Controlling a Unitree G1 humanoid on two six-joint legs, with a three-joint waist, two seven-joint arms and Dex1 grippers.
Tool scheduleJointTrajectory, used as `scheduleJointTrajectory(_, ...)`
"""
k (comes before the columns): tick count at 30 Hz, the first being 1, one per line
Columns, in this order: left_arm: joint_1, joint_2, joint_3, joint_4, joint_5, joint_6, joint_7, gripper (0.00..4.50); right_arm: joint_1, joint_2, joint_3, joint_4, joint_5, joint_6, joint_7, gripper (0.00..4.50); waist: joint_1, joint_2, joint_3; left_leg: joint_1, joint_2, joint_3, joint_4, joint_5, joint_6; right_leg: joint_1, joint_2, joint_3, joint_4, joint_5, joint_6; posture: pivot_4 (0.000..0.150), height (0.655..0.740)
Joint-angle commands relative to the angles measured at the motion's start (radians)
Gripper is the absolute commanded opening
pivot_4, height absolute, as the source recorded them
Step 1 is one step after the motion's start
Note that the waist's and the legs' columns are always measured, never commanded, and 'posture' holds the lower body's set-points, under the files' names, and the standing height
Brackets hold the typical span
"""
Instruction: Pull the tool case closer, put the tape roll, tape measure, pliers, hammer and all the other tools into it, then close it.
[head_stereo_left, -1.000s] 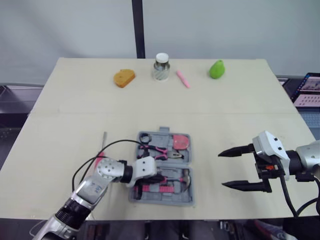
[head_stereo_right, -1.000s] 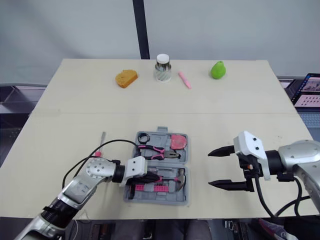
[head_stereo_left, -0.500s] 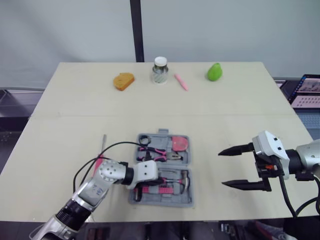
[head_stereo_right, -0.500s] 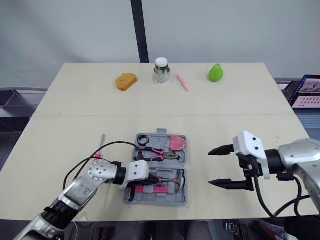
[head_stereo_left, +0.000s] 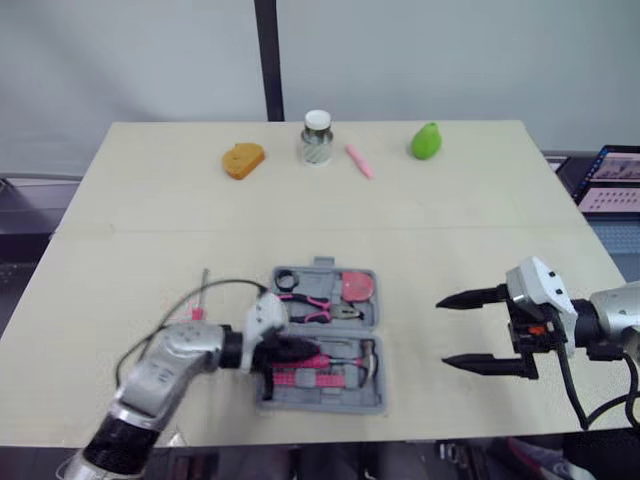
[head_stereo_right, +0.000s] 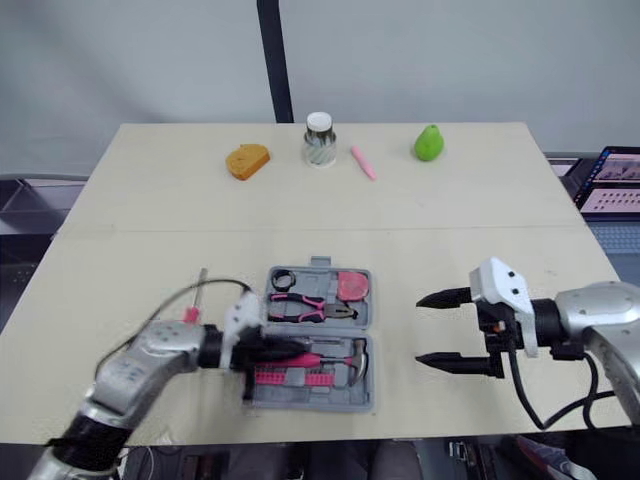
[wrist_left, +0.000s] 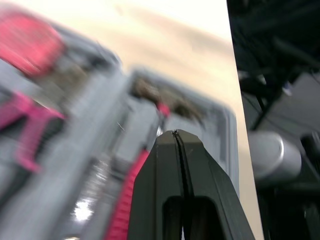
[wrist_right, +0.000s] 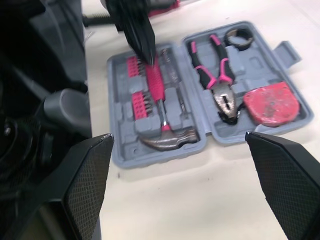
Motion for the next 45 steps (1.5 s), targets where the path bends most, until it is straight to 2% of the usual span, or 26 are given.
scheduleJointTrajectory(1, 0.077, 0.079, 0.209, -0.037, -0.069, 0.041, 0.023, 1.35, 0.001, 0.033, -0.063, 0.071, 0.022, 0.013, -0.046, 4.50, -0.006, 0.001, 0.000, 0.000, 0.000, 0.000, 0.000, 0.000, 0.000, 0.000, 0.001, 0.000, 0.001, 0.000, 0.000, 0.150, 0.7400)
scheduleJointTrajectory(7, 0.270, 0.168, 0.567, 0.071, -0.038, -0.013, 0.075, 4.35, 0.037, 0.084, -0.110, 0.289, -0.052, -0.066, -0.095, 4.50, -0.008, 0.000, 0.002, 0.000, 0.000, 0.003, -0.002, -0.001, 0.001, -0.001, 0.002, -0.006, 0.001, 0.000, 0.000, 0.150, 0.7400)
scheduleJointTrajectory(8, 0.315, 0.172, 0.628, 0.089, -0.031, -0.028, 0.080, 4.44, 0.040, 0.095, -0.115, 0.340, -0.076, -0.100, -0.105, 4.50, -0.008, 0.000, 0.002, 0.000, 0.000, 0.003, -0.002, -0.001, 0.000, -0.001, 0.002, -0.006, 0.001, 0.000, 0.000, 0.150, 0.7400)
scheduleJointTrajectory(13, 0.495, 0.139, 0.798, 0.158, -0.005, -0.120, 0.091, 4.44, 0.035, 0.137, -0.132, 0.529, -0.127, -0.202, -0.117, 4.50, -0.007, 0.001, 0.003, 0.001, 0.000, 0.005, -0.002, -0.003, 0.000, -0.002, 0.000, -0.005, -0.002, 0.000, 0.000, 0.150, 0.7400)
scheduleJointTrajectory(17, 0.543, 0.120, 0.855, 0.220, 0.005, -0.173, 0.121, 4.44, 0.015, 0.144, -0.127, 0.621, -0.156, -0.265, -0.107, 4.50, -0.004, 0.003, 0.004, -0.001, 0.000, 0.006, -0.002, -0.006, -0.004, -0.007, -0.001, -0.002, 0.000, 0.000, 0.000, 0.150, 0.7400)
scheduleJointTrajectory(20, 0.548, 0.114, 0.866, 0.250, 0.006, -0.200, 0.136, 4.44, -0.004, 0.143, -0.113, 0.690, -0.182, -0.316, -0.089, 4.50, -0.005, 0.003, 0.004, -0.002, 0.001, 0.007, -0.002, -0.006, -0.006, -0.009, -0.002, 0.006, 0.001, 0.000, 0.000, 0.150, 0.7400)
scheduleJointTrajectory(26, 0.518, 0.106, 0.831, 0.230, -0.007, -0.202, 0.172, 4.44, -0.035, 0.150, -0.100, 0.744, -0.197, -0.358, -0.056, 4.50, -0.012, 0.003, 0.004, -0.003, 0.001, 0.012, -0.004, -0.005, -0.003, -0.014, -0.001, 0.008, 0.002, 0.000, 0.000, 0.150, 0.7400)
scheduleJointTrajectory(28, 0.509, 0.100, 0.817, 0.213, -0.007, -0.197, 0.185, 4.44, -0.035, 0.150, -0.087, 0.713, -0.195, -0.357, -0.041, 4.50, -0.014, 0.003, 0.004, -0.002, 0.001, 0.013, -0.004, -0.005, -0.002, -0.015, -0.001, 0.007, 0.003, 0.000, 0.000, 0.150, 0.7400)
scheduleJointTrajectory(32, 0.506, 0.079, 0.801, 0.150, -0.027, -0.168, 0.212, 4.44, -0.024, 0.130, -0.057, 0.537, -0.140, -0.300, 0.026, 4.50, -0.024, 0.003, 0.004, -0.002, 0.001, 0.014, -0.004, -0.005, -0.002, -0.016, -0.002, 0.009, 0.004, 0.000, 0.000, 0.150, 0.7400)
scheduleJointTrajectory(35, 0.514, 0.031, 0.787, 0.090, -0.032, -0.153, 0.254, 4.44, -0.086, 0.126, -0.004, 0.397, -0.094, -0.238, 0.075, 4.50, -0.032, 0.004, 0.005, -0.002, 0.004, 0.015, -0.004, -0.006, -0.004, -0.016, -0.002, 0.009, 0.003, 0.000, 0.000, 0.150, 0.7400)
scheduleJointTrajectory(40, 0.560, -0.110, 0.750, -0.065, -0.037, -0.136, 0.378, 4.44, -0.262, 0.148, 0.114, 0.294, -0.062, -0.146, 0.110, 4.50, -0.036, 0.003, 0.005, -0.002, 0.008, 0.016, -0.004, -0.008, -0.005, -0.016, 0.000, 0.009, 0.003, -0.001, -0.002, 0.150, 0.7400)
scheduleJointTrajectory(45, 0.604, -0.306, 0.634, -0.189, 0.032, -0.160, 0.562, 4.44, -0.485, 0.218, 0.270, 0.315, -0.106, -0.117, 0.155, 4.50, -0.031, 0.001, 0.006, -0.002, 0.008, 0.018, -0.002, -0.009, -0.003, -0.016, 0.001, 0.009, 0.002, 0.000, -0.002, 0.150, 0.7400)
